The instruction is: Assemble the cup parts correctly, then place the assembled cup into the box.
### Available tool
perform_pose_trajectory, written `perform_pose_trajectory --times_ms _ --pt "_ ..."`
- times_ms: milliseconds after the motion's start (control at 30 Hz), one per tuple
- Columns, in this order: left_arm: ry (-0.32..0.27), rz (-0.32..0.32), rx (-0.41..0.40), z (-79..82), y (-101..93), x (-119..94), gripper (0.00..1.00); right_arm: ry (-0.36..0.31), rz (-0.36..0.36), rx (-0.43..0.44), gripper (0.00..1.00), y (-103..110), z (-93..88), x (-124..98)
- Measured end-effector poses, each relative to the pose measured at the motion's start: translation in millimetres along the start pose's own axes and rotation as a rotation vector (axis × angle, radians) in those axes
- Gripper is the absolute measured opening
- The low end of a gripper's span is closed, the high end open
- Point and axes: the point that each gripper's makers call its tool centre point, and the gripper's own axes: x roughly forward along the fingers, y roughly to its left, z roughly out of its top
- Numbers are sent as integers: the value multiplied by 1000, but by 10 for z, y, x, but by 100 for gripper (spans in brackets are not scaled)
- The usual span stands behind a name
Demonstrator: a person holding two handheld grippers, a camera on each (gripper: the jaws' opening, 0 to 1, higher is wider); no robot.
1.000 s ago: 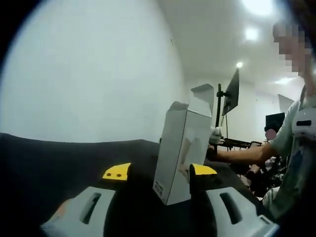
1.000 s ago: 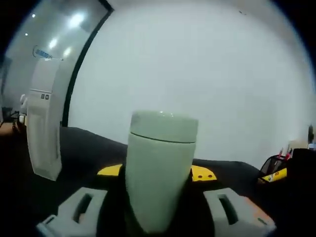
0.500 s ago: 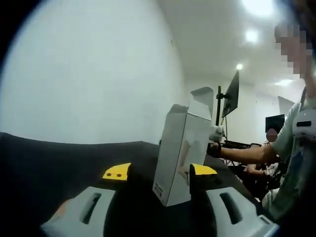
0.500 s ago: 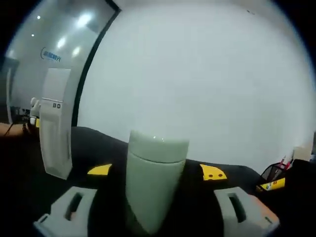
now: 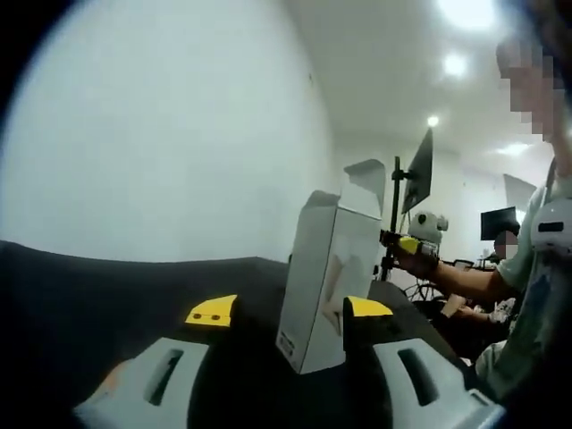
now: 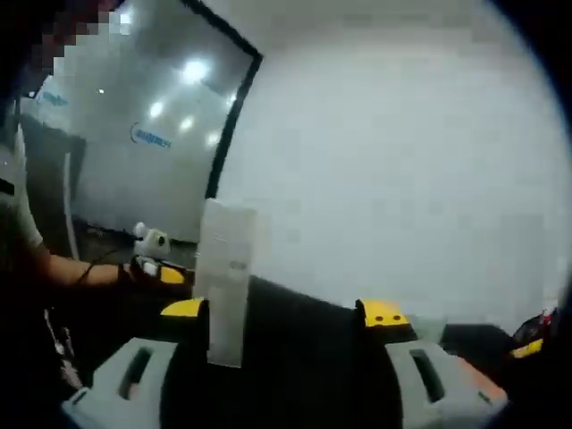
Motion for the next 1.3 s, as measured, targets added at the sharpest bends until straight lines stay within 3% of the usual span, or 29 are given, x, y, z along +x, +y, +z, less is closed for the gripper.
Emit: perform_pose_trajectory --times_ms 67,167,267,367,533,733,900,1000,1067,1167,1233,1300 --pt "-2 -1 -2 1 -4 -5 45 56 -11 11 76 46 -213 204" --pt "-22 -4 -9 46 -8 -31 45 75 -12 61 77 129 -444 573" --pt "-42 -9 -18 94 -7 -52 45 59 22 142 76 206 -524 796" --pt "-47 -6 -12 116 10 -60 44 74 20 124 72 229 -617 912" --pt "-61 -7 -6 160 14 -65 44 78 42 115 50 264 -710 915" --pt "-60 -13 -8 155 -4 -65 44 64 94 150 55 344 -711 964" --pt "-61 -11 -10 154 -6 -74 44 81 88 120 49 331 -789 1020" --pt "-57 -14 -10 149 -16 -68 44 88 162 92 48 400 -785 994" --pt "-54 -24 -8 157 -51 -40 44 87 220 123 48 446 -774 971" --pt "-30 -80 7 158 -205 5 46 81 306 179 48 482 -751 938" --pt "-26 -151 2 189 -374 30 55 62 388 247 48 525 -685 891" --pt "-63 -235 -61 278 -554 45 71 38 432 251 48 564 -601 836"
